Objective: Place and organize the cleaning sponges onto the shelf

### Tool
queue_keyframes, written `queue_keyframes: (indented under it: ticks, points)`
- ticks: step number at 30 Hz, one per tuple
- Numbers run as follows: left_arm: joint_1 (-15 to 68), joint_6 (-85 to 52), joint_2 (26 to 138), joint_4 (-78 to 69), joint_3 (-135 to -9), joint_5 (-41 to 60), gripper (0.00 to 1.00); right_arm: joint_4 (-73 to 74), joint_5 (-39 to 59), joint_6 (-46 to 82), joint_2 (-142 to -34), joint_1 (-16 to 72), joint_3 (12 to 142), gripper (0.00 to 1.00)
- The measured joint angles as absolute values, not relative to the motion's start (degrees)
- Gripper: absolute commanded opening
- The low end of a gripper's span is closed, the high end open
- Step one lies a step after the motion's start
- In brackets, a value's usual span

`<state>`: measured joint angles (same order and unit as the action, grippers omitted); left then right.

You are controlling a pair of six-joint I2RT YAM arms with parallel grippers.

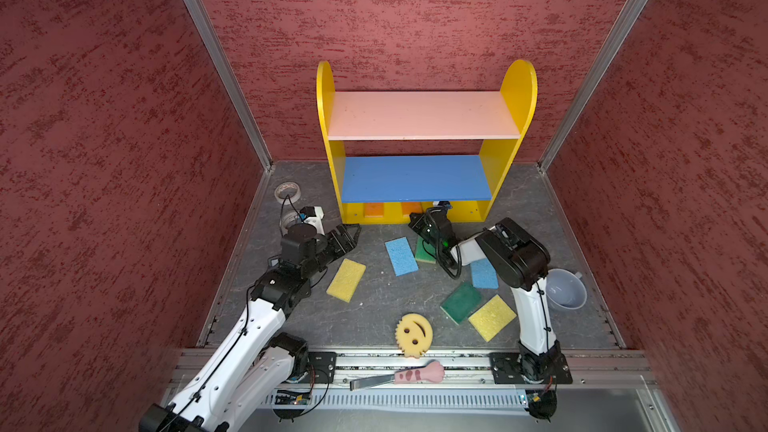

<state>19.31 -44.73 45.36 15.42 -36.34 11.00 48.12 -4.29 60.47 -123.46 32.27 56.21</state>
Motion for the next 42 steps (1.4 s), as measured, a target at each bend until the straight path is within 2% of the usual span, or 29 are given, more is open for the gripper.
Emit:
queue_keyframes:
  ticks: [13, 21, 22, 25, 29, 31, 34, 37, 42]
  points:
    - [20.34, -44.73, 45.30, 15.42, -36.36, 10.96, 0.82, 46.65, -2.31, 58.28, -119.55, 32.10, 51.86, 0.00]
    - [21.30, -44.77, 42.83, 15.49, -36.36, 10.15, 0.82, 42.06, -0.54, 55.02, -108.07, 32.10, 44.31, 0.00]
    - [21.34, -44.77, 42.50, 15.51, -36.36, 10.04, 0.79, 41.45, -0.32, 54.78, -106.34, 32.10, 43.44, 0.01]
    - [21.56, -44.99, 42.19, 15.68, -36.34, 9.82, 0.74, 38.61, 0.08, 53.54, -101.58, 32.18, 41.41, 0.11]
    - [21.67, -45.17, 42.50, 16.51, -36.34, 9.72, 0.74, 31.24, 0.16, 51.00, -95.31, 32.71, 39.83, 0.37]
    - [21.82, -45.17, 42.61, 16.64, -36.34, 9.47, 0.75, 28.10, -0.03, 50.11, -92.18, 32.88, 38.41, 0.45]
    - [21.93, -45.19, 43.00, 16.58, -36.32, 9.06, 0.76, 23.27, -0.36, 49.89, -87.37, 33.01, 35.29, 0.49]
    - [22.09, -45.39, 43.70, 15.84, -35.97, 8.86, 0.77, 19.20, -0.45, 49.98, -84.60, 33.01, 32.97, 0.50]
    - [22.81, -45.80, 46.48, 14.85, -35.51, 8.86, 0.77, 14.90, -0.03, 50.48, -84.79, 33.34, 31.31, 0.50]
